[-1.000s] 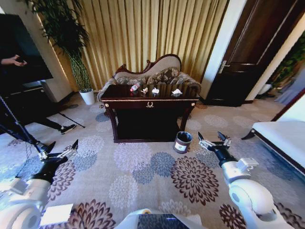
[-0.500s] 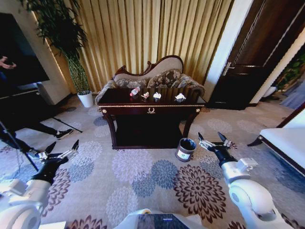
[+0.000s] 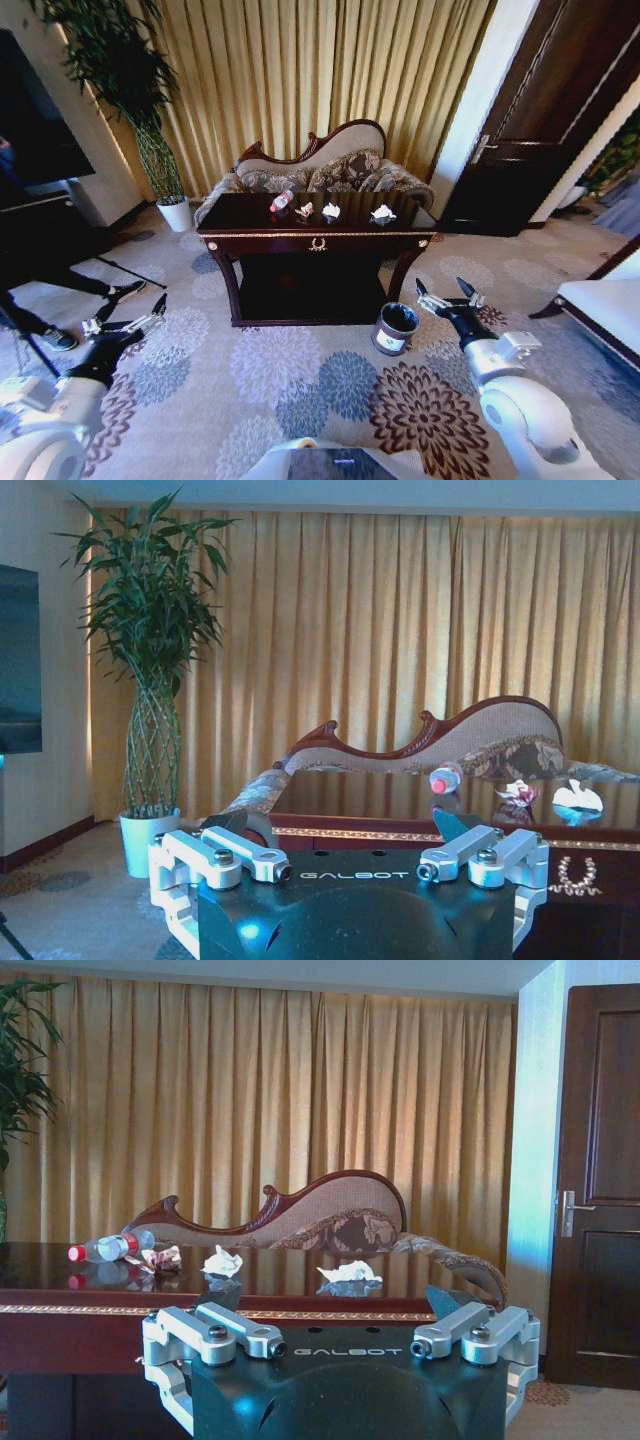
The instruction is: Move to the front of the table and place the trash on the table into the trash bin.
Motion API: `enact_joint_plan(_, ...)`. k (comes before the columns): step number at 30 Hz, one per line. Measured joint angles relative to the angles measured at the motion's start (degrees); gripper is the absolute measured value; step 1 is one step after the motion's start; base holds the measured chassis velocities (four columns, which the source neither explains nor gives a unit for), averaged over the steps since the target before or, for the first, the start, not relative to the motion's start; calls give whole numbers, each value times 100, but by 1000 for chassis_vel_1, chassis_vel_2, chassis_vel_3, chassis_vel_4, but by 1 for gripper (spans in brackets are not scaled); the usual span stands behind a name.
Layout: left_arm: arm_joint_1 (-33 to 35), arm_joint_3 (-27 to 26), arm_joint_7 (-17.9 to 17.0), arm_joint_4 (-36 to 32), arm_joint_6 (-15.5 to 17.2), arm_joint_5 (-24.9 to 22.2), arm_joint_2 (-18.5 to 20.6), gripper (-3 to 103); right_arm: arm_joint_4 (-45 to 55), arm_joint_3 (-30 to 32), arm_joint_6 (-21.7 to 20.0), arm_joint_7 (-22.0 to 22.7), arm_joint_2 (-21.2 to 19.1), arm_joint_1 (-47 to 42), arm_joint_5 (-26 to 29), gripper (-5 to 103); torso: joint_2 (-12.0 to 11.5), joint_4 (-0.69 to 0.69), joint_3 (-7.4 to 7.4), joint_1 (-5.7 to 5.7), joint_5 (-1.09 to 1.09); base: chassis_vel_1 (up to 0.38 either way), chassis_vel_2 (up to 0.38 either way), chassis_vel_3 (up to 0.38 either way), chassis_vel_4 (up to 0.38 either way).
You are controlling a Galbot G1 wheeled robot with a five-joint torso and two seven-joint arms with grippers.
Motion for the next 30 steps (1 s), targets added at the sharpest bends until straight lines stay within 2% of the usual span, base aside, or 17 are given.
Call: enact_joint_plan(30,40,2,92,0,-64,13,-32,100,-44,-17,0,-29,15,-1,-40,100,0,1,1,1,2,-191,185,191,-191)
